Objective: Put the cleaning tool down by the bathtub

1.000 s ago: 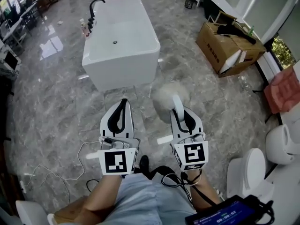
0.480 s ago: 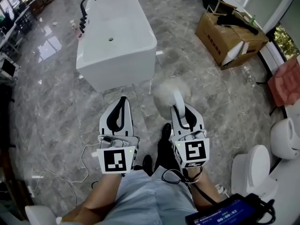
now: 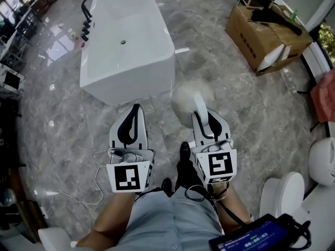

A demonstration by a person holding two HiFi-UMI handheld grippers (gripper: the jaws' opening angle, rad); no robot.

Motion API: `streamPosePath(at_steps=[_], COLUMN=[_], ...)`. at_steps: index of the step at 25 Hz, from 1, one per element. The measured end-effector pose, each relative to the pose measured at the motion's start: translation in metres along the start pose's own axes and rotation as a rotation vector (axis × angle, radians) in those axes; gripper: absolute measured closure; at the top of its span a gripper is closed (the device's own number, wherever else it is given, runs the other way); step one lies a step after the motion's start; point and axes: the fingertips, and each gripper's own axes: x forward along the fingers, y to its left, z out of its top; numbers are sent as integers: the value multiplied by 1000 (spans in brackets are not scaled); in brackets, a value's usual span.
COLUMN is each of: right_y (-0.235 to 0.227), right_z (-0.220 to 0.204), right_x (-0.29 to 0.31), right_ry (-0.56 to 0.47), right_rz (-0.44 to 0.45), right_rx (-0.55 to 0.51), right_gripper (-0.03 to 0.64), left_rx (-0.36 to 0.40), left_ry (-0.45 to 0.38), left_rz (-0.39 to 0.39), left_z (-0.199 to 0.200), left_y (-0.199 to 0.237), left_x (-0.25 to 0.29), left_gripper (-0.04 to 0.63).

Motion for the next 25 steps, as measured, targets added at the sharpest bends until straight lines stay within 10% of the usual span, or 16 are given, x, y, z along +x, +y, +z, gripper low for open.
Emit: streamPosePath(at_steps=[12, 25], right_y=[-83, -86], right_z=[33, 74], right_x=[103, 173], right_ry=[-22, -75], right_rz=[93, 193], right_rx=[-3, -99], right_gripper=[518, 518], left_rx=[41, 23], left_ry=[20, -33], left_rz=[102, 338], left_z=[12, 30], left_y=[14, 84], left_x=[119, 115], left_gripper=[580, 581])
